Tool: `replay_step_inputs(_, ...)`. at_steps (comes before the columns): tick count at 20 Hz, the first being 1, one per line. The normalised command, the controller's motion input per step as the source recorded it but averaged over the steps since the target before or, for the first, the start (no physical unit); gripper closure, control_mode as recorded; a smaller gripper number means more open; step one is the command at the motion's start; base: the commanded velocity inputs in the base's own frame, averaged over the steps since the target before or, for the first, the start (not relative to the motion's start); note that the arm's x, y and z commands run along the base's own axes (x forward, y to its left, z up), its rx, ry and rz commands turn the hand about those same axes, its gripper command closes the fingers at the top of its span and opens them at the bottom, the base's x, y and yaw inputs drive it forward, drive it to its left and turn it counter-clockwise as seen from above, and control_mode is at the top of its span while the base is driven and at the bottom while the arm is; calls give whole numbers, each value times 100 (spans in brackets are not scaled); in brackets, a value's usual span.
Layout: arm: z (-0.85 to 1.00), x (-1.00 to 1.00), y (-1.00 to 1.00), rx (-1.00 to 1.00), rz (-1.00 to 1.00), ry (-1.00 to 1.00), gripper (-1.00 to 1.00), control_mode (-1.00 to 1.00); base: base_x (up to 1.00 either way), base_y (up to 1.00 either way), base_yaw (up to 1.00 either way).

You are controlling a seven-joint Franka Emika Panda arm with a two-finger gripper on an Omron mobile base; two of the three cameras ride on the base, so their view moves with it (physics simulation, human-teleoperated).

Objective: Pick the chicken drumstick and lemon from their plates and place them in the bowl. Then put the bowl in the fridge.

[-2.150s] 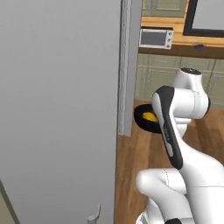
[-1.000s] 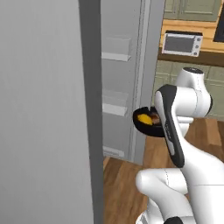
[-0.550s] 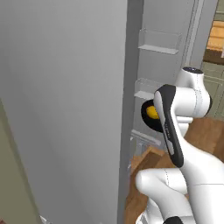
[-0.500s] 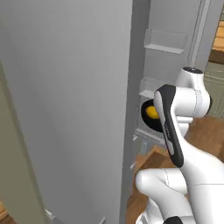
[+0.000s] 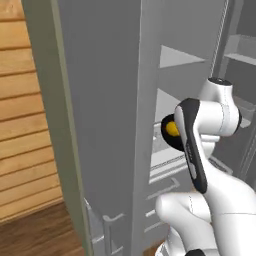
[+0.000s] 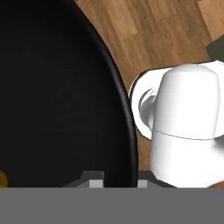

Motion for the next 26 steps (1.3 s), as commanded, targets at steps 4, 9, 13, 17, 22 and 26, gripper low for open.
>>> replay_step_inputs(4, 0, 0, 0, 0, 0, 0, 100, 100, 3, -72, 54)
replay_step_inputs(9, 0, 0, 0, 0, 0, 0, 100, 100, 6, -9, 29)
replay_step_inputs(13, 0, 0, 0, 0, 0, 0, 100, 100, 57, -43, 32)
replay_step_inputs(17, 0, 0, 0, 0, 0, 0, 100, 100, 51, -11, 25)
replay_step_inputs(22, 0, 0, 0, 0, 0, 0, 100, 100, 29, -8, 14)
replay_step_inputs(26, 0, 0, 0, 0, 0, 0, 100, 100, 28, -10, 7)
